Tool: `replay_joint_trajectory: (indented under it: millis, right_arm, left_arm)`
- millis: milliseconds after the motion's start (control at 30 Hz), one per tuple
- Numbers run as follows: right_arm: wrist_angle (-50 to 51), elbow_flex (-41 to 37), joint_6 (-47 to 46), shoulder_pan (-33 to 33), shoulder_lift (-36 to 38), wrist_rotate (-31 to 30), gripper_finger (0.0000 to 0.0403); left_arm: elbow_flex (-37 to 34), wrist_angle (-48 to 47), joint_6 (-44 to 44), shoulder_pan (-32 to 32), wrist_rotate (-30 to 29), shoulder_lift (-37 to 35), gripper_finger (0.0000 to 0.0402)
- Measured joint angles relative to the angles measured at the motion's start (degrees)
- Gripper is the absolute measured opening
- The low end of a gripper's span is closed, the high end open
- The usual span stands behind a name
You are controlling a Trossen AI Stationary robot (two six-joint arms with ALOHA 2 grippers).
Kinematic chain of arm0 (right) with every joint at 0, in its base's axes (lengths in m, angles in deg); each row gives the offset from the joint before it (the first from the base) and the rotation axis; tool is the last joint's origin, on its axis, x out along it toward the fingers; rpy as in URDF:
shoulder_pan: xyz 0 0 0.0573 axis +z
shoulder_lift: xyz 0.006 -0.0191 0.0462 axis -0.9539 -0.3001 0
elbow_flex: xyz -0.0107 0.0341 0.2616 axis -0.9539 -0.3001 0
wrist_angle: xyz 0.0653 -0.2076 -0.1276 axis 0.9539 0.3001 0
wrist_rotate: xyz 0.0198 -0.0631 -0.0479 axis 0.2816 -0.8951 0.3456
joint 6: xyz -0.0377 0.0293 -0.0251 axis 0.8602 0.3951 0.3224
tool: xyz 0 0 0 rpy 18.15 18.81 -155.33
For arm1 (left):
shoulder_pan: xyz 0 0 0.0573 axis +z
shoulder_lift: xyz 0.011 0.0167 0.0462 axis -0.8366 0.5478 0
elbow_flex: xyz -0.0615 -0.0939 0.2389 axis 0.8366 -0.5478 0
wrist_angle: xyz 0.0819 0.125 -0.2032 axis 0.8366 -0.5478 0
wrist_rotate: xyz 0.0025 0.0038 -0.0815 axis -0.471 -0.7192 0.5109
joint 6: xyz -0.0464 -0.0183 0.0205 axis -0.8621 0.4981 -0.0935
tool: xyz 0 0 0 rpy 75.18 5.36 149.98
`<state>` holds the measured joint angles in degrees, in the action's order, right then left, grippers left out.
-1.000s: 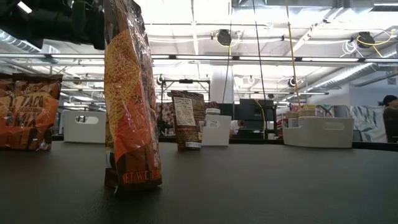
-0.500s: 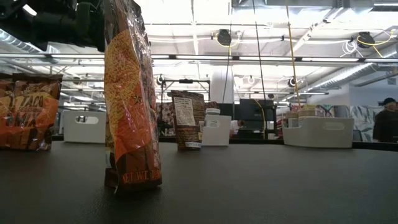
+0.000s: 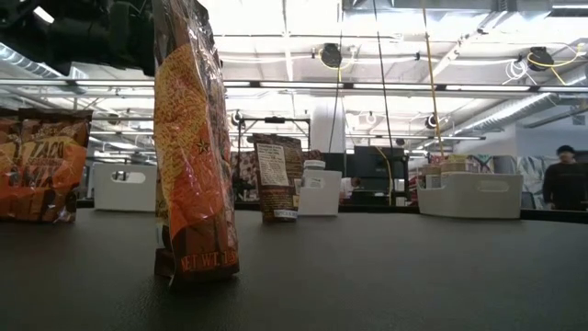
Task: Sort spices by type
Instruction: Put the white seasoning bottle into the right white bin
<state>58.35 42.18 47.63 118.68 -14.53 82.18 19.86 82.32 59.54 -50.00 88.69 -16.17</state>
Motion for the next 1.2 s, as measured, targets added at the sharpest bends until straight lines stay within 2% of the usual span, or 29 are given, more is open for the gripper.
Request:
replay_joint_trajectory:
  millis: [133, 533, 733, 900, 1200]
  right_arm:
    - [-0.29, -0.9, 1.86, 0.42, 0.01, -0.58, 0.0354]
    - [-8.8, -11.64, 4.5, 0.47, 0.0, -0.29, 0.0352]
    - [-10.42, -13.08, 4.87, 0.38, 0.0, -0.27, 0.0347]
    - [-10.56, -13.07, 4.87, 0.36, 0.0, -0.25, 0.031]
    - [-9.98, -12.12, 3.78, 0.32, 0.0, -0.03, 0.0208]
  left_arm:
    - [0.0, 0.02, 0.0, -0.01, 0.0, 0.0, 0.0338]
    - [0.0, 0.02, -0.01, -0.02, -0.02, 0.0, 0.0338]
    - [0.0, 0.02, 0.01, 0.01, -0.02, 0.0, 0.0338]
    - [0.0, 0.04, 0.02, 0.01, -0.04, 0.0, 0.0338]
    - [0.0, 0.02, 0.02, 0.0, -0.04, 0.0, 0.0338]
